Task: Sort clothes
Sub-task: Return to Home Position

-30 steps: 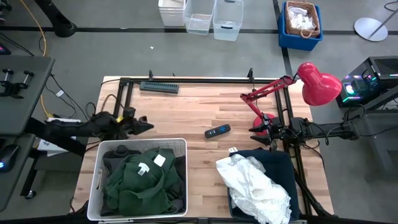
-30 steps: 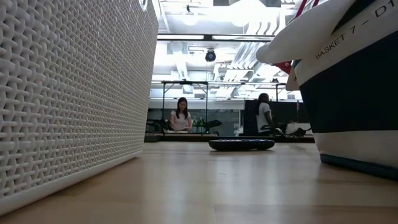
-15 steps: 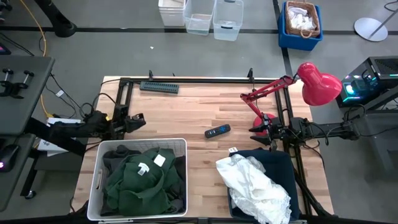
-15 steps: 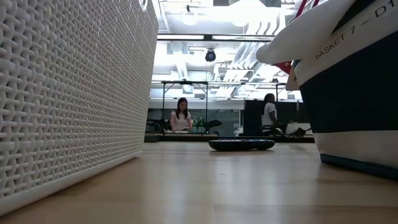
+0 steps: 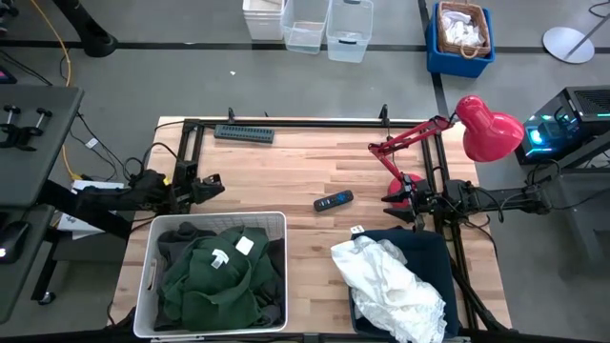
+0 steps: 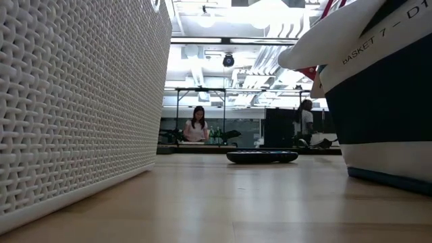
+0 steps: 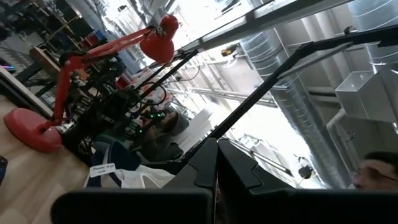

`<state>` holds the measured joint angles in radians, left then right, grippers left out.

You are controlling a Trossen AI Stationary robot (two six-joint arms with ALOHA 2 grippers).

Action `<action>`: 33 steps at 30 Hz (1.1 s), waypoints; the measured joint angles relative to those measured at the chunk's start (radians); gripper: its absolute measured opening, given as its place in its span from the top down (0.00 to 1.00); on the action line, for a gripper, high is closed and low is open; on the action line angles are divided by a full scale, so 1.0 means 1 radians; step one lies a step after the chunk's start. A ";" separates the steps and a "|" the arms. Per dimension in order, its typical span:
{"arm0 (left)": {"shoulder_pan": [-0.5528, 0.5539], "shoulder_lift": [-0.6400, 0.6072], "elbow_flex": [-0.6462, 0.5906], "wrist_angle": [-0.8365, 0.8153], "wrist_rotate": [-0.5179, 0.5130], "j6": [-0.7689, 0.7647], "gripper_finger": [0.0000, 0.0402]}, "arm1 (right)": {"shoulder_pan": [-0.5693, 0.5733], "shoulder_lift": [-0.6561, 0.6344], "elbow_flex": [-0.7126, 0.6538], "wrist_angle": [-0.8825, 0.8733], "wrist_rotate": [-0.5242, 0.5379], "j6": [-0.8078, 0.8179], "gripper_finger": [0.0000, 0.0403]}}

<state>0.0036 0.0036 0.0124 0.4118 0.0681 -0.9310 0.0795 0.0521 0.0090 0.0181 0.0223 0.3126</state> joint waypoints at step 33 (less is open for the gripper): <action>0.000 0.016 0.000 -0.016 0.000 0.000 1.00 | -0.114 -0.052 0.000 0.004 0.021 -0.493 0.56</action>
<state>0.0040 0.0194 0.0128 0.3959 0.0685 -0.9314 -0.0349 0.0002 0.0093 0.0223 0.0429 -0.1806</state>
